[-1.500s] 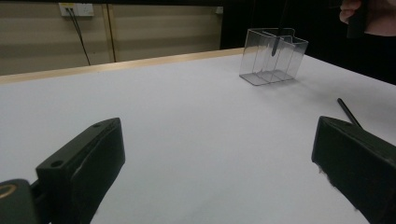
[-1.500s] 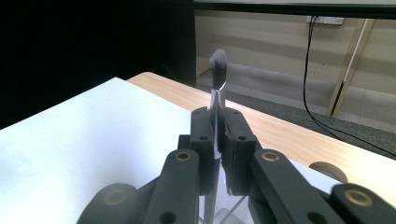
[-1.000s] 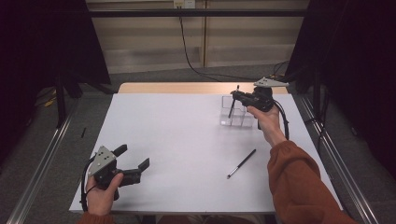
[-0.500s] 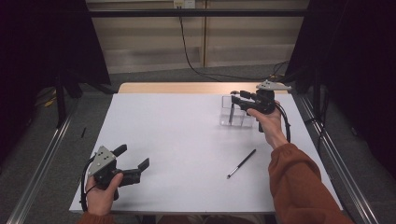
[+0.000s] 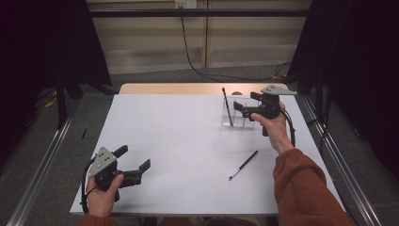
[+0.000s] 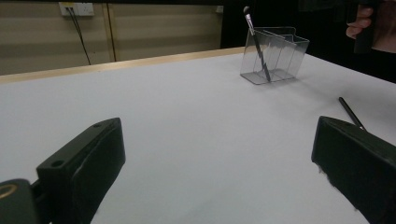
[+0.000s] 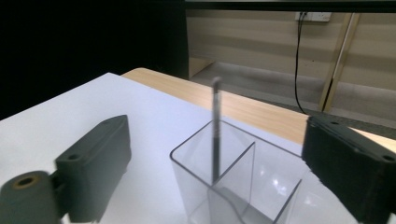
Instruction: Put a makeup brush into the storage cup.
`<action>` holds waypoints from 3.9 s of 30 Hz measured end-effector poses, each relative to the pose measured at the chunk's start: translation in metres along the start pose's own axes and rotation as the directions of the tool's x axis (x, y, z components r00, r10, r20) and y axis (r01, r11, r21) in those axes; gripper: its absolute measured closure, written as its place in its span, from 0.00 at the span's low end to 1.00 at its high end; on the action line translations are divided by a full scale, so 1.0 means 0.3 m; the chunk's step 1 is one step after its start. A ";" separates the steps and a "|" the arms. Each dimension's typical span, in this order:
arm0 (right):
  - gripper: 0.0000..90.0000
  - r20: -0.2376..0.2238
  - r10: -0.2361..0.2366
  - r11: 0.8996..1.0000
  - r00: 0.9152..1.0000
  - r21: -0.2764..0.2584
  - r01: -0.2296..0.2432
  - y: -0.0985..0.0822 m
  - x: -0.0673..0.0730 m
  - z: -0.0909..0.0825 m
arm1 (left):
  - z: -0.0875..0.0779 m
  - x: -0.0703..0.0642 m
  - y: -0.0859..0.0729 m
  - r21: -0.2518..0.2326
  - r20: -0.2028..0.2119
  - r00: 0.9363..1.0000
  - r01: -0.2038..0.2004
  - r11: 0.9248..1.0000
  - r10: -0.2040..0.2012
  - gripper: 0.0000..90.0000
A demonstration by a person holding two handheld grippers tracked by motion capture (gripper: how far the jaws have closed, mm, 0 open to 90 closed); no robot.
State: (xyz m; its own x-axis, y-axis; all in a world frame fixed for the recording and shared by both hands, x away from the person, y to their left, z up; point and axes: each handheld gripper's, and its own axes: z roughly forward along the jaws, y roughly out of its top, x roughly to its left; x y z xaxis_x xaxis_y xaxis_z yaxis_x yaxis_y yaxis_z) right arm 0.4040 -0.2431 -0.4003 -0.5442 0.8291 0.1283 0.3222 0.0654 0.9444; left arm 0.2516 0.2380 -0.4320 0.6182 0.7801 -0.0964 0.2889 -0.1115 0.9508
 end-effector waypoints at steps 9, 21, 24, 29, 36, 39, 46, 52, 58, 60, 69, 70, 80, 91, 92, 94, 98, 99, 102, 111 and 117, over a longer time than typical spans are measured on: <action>0.01 -0.032 -0.004 1.000 0.999 0.010 0.004 -0.026 0.018 -0.019 | -0.002 0.000 0.001 -0.006 -0.006 1.000 0.001 1.000 -0.001 0.03; 0.02 -0.035 -0.022 1.000 0.999 -0.015 0.022 -0.059 0.030 -0.102 | -0.011 -0.002 0.003 -0.016 -0.010 1.000 -0.002 1.000 0.002 0.03; 0.02 -0.033 -0.010 1.000 0.999 -0.026 0.010 -0.066 0.033 -0.117 | -0.013 -0.002 0.004 -0.024 -0.007 1.000 -0.006 1.000 0.006 0.03; 0.02 -0.035 -0.005 0.999 0.999 -0.038 0.003 -0.081 0.047 -0.156 | -0.015 -0.004 0.005 -0.027 -0.022 1.000 -0.008 1.000 0.007 0.02; 0.02 -0.020 -0.017 0.999 1.000 -0.038 0.017 -0.104 0.049 -0.228 | -0.019 -0.003 0.004 -0.029 -0.022 1.000 -0.004 1.000 0.004 0.02; 0.01 -0.023 -0.017 0.999 1.000 -0.028 0.017 -0.118 0.049 -0.253 | -0.021 -0.006 0.004 -0.029 -0.023 1.000 -0.004 1.000 0.003 0.02; 0.01 0.003 -0.005 1.000 1.000 -0.025 0.005 -0.160 0.048 -0.314 | -0.025 -0.013 0.006 -0.040 -0.014 1.000 -0.006 0.999 0.006 0.02; 0.01 0.020 0.007 1.000 1.000 -0.018 -0.007 -0.190 0.043 -0.380 | -0.031 -0.013 0.005 -0.039 -0.014 1.000 -0.012 0.999 0.011 0.02; 0.01 0.019 0.006 0.999 1.000 -0.036 -0.005 -0.203 0.055 -0.432 | -0.035 -0.016 0.003 -0.035 -0.010 1.000 -0.013 0.999 0.013 0.02; 0.01 0.017 -0.003 1.000 1.000 -0.030 0.004 -0.222 0.068 -0.451 | -0.034 -0.017 0.001 -0.036 -0.013 1.000 -0.005 0.999 0.005 0.02; 0.02 0.029 -0.001 0.999 1.000 -0.040 0.002 -0.258 0.091 -0.514 | -0.049 -0.016 -0.002 -0.043 -0.018 1.000 -0.005 0.999 0.004 0.02; 0.02 0.029 -0.001 0.999 1.000 -0.040 0.002 -0.258 0.091 -0.514 | -0.049 -0.016 -0.002 -0.043 -0.018 1.000 -0.005 0.999 0.004 0.02; 0.02 0.060 0.024 0.999 0.998 -0.029 -0.022 -0.322 0.094 -0.590 | -0.073 -0.024 -0.007 -0.053 -0.033 0.999 -0.003 0.999 0.001 0.02; 0.01 0.049 -0.004 1.000 0.999 -0.009 0.005 -0.340 0.101 -0.600 | -0.080 -0.021 -0.008 -0.055 -0.047 0.999 0.004 0.998 -0.006 0.02; 0.01 0.048 -0.007 1.000 0.999 -0.006 0.007 -0.340 0.102 -0.600 | -0.077 -0.019 -0.008 -0.055 -0.046 0.999 0.000 0.998 -0.003 0.02; 0.01 0.042 -0.001 1.000 0.999 0.000 0.001 -0.339 0.099 -0.602 | -0.070 -0.017 -0.011 -0.045 -0.039 0.999 0.001 0.999 -0.003 0.02; 0.01 0.040 0.007 1.000 0.999 0.002 -0.007 -0.335 0.096 -0.597 | -0.071 -0.014 -0.012 -0.049 -0.040 0.999 0.008 0.999 -0.010 0.02; 0.01 0.039 0.005 1.000 0.999 0.004 -0.005 -0.334 0.097 -0.595 | -0.072 -0.014 -0.012 -0.050 -0.044 0.999 0.011 0.999 -0.013 0.02; 0.00 0.031 -0.004 1.000 1.000 -0.001 0.004 -0.331 0.104 -0.595 | -0.073 -0.016 -0.012 -0.045 -0.046 0.999 0.007 0.999 -0.009 0.02; 0.00 0.009 -0.023 1.000 1.000 -0.002 0.023 -0.318 0.108 -0.576 | -0.071 -0.019 -0.010 -0.045 -0.052 0.999 0.009 0.999 -0.012 0.02; 0.01 0.010 -0.015 1.000 1.000 -0.007 0.015 -0.299 0.114 -0.550 | -0.072 -0.016 -0.011 -0.046 -0.055 0.998 0.011 0.999 -0.013 0.02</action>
State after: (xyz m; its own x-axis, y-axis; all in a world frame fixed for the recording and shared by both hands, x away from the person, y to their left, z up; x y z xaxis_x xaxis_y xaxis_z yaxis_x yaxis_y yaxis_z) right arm 0.2287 -0.3123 -0.4306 -0.5415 0.8333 0.1109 0.3086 0.0744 0.9483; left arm 0.2320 0.2478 -0.4284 0.5729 0.8144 -0.0926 0.2613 -0.0744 0.9624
